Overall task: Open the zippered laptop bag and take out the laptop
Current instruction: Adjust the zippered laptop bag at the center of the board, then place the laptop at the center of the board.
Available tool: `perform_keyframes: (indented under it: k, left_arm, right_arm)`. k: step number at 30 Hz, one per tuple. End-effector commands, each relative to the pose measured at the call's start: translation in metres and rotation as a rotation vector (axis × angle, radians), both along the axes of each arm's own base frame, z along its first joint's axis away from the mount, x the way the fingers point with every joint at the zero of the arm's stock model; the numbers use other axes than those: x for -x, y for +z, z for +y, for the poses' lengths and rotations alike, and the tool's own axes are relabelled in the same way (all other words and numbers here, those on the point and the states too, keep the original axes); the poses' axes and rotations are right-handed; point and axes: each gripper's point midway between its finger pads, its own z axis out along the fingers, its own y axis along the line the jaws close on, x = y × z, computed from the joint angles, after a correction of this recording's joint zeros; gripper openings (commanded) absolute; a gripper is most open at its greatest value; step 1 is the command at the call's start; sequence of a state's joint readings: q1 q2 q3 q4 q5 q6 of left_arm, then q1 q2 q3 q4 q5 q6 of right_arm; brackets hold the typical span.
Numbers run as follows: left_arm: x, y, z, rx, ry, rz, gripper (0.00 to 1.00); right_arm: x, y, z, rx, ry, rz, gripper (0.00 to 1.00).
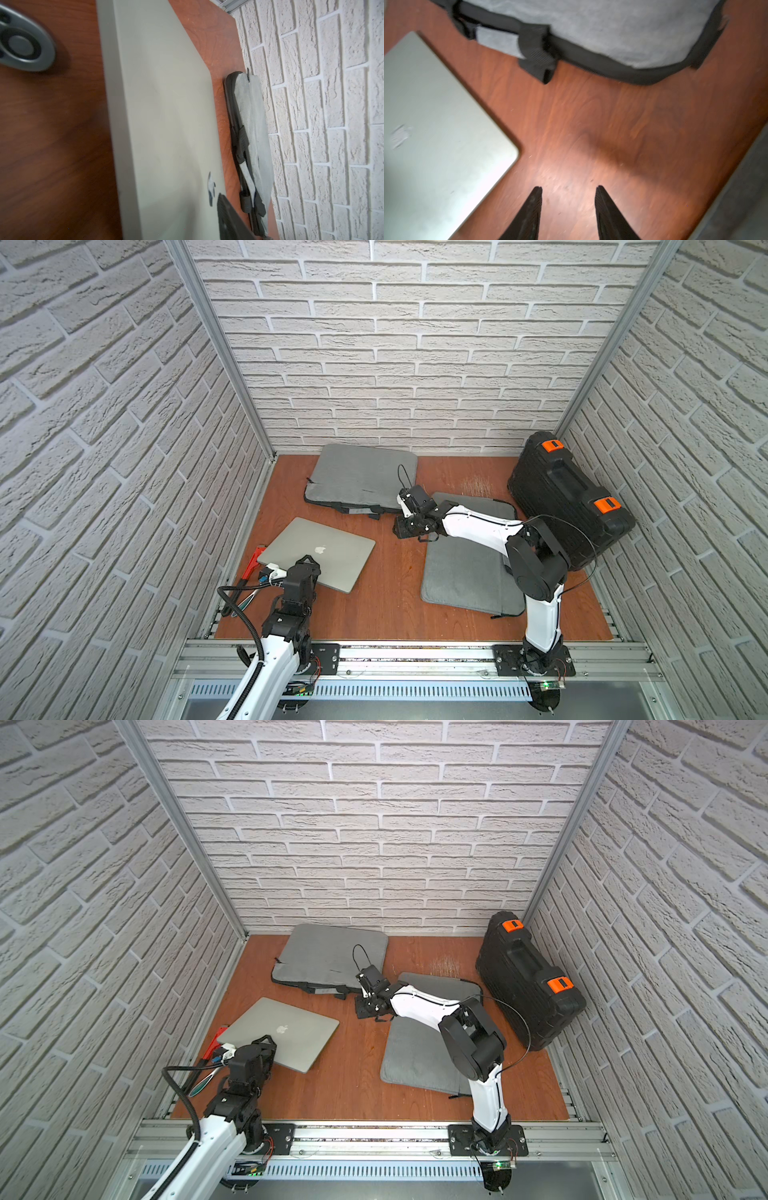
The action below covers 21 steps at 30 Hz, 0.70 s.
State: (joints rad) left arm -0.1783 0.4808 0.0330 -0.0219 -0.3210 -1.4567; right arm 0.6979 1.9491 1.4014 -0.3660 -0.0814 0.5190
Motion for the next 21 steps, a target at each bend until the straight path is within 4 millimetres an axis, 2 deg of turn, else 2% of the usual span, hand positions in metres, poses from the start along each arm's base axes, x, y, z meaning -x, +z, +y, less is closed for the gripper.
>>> perform_keyframes:
  k: [1, 8, 15, 21]
  left_arm:
    - [-0.003, -0.002, 0.004, -0.018, 0.018, -0.023, 0.5]
    - [-0.007, -0.01, 0.0, -0.035, -0.008, 0.029, 0.54]
    - [-0.009, -0.021, -0.004, -0.039, -0.032, 0.09, 0.58]
    - [-0.01, -0.019, -0.015, -0.072, -0.122, 0.217, 0.78]
  right_arm:
    - [0.022, 0.011, 0.018, -0.053, 0.012, 0.001, 0.41]
    - [0.061, -0.006, 0.041, -0.022, 0.077, 0.036, 0.4]
    - [0.076, -0.023, 0.05, -0.001, 0.097, 0.061, 0.39]
    - [0.082, -0.028, 0.052, 0.024, 0.113, 0.065, 0.39]
